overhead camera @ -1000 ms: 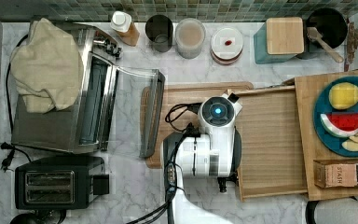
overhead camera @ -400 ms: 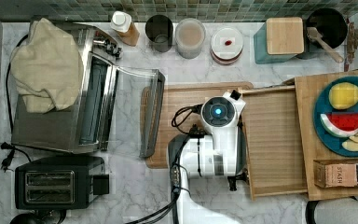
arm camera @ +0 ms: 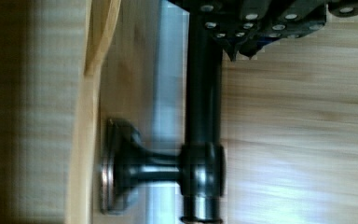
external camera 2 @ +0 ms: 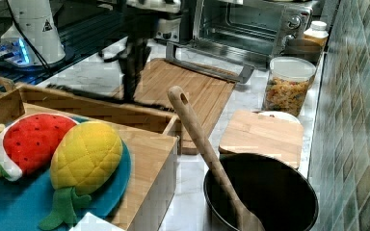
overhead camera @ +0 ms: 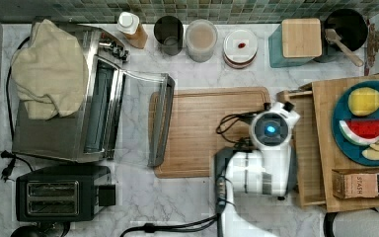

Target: Close the drawer.

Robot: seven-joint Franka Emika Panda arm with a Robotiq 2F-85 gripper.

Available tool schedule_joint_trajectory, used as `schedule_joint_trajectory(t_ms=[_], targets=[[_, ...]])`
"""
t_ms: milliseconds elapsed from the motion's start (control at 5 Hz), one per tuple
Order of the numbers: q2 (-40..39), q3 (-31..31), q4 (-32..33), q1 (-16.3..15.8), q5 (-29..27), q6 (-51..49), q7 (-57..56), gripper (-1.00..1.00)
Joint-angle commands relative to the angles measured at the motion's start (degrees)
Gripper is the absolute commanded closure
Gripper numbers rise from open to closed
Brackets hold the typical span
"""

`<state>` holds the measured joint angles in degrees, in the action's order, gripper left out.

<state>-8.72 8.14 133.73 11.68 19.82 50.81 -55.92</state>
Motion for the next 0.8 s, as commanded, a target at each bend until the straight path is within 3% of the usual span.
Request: schedule_joint_trajectory(t_ms=[200,400,800], targets=[[-2.7,10.9,-11.9,13.4,2.3,5.7,-12.8,1.0],[-3.4,9.9,-14.7,14.3,-1.0,1.4,-17.4,1.0],[-3.4,11.0,-14.7,13.2,-1.4,1.5,-17.7,1.0]])
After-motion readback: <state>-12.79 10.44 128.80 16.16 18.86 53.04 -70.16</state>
